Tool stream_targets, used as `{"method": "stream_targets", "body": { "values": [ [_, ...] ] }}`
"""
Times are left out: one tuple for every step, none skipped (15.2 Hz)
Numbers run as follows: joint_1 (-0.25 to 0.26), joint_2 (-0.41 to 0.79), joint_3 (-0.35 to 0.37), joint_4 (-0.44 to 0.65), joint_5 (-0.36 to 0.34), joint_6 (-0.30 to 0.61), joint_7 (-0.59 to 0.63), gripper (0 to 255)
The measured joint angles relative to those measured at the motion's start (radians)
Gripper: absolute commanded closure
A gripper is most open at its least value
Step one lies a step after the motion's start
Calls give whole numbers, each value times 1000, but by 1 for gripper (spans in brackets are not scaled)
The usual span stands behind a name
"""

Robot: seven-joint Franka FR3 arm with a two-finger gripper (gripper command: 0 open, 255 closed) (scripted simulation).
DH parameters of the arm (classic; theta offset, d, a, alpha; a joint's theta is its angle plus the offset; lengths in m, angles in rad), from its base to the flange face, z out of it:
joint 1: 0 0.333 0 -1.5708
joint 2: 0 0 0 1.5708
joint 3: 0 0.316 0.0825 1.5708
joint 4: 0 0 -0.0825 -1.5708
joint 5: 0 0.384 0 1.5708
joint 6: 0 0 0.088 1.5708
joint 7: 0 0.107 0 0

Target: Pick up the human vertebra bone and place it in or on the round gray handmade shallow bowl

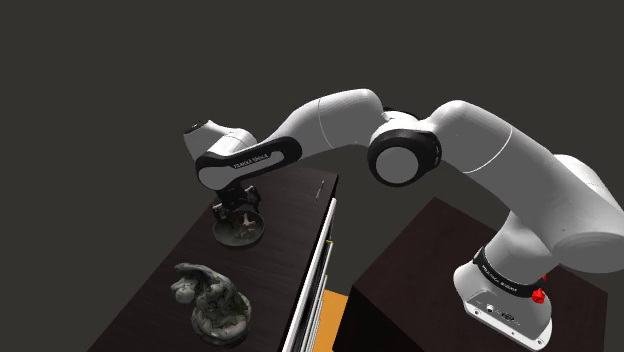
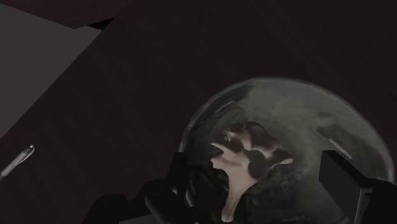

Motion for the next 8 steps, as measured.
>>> {"method": "stream_targets", "body": {
  "values": [
    [0, 0, 0, 0, 0, 0, 0, 0],
    [0, 0, 0, 0, 0, 0, 0, 0],
    [4, 9, 0, 31, 1, -21, -2, 0],
    [10, 21, 0, 77, 2, -53, -5, 0],
    [10, 7, 1, 79, 3, -71, -5, 0],
    [21, 26, 0, 146, 5, -113, -7, 0],
    [22, 34, -1, 174, 5, -134, -11, 0],
    [21, 34, -1, 181, 6, -143, -13, 0]
  ]
}}
